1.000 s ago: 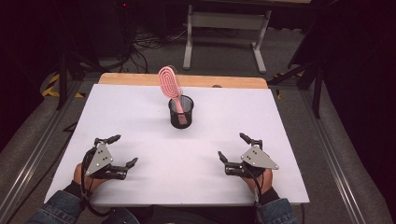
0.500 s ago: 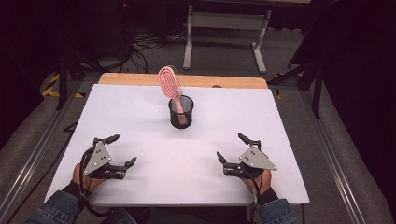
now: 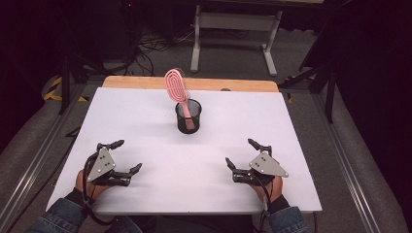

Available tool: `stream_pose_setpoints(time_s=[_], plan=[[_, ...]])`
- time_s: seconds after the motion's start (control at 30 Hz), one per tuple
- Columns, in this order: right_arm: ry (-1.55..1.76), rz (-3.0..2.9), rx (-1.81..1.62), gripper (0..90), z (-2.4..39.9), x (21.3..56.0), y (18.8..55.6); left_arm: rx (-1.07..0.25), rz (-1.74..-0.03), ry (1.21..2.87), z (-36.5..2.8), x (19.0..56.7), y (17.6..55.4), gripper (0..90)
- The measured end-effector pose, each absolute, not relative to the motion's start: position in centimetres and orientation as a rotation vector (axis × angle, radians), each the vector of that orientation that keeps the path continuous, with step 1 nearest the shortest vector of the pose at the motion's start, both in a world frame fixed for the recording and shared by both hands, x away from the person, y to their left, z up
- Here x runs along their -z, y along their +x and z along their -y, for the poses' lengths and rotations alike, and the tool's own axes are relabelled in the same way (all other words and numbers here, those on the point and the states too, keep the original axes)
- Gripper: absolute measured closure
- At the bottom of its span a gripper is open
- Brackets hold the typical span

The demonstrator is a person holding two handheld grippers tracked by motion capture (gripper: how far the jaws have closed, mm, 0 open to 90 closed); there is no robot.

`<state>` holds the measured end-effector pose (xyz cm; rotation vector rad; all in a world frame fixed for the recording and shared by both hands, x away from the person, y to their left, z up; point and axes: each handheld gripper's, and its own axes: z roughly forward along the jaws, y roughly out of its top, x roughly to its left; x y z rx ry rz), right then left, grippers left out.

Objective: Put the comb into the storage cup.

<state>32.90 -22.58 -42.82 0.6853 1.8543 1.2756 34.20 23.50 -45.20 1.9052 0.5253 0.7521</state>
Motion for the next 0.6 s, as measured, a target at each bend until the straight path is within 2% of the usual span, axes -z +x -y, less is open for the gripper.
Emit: stream_pose_setpoints(time_s=[0.6], plan=[[0.694,-1.857,-1.283,7.3,22.79,42.98,33.19,-0.753,-0.539,1.906,-23.43,45.17,34.30,6.3]])
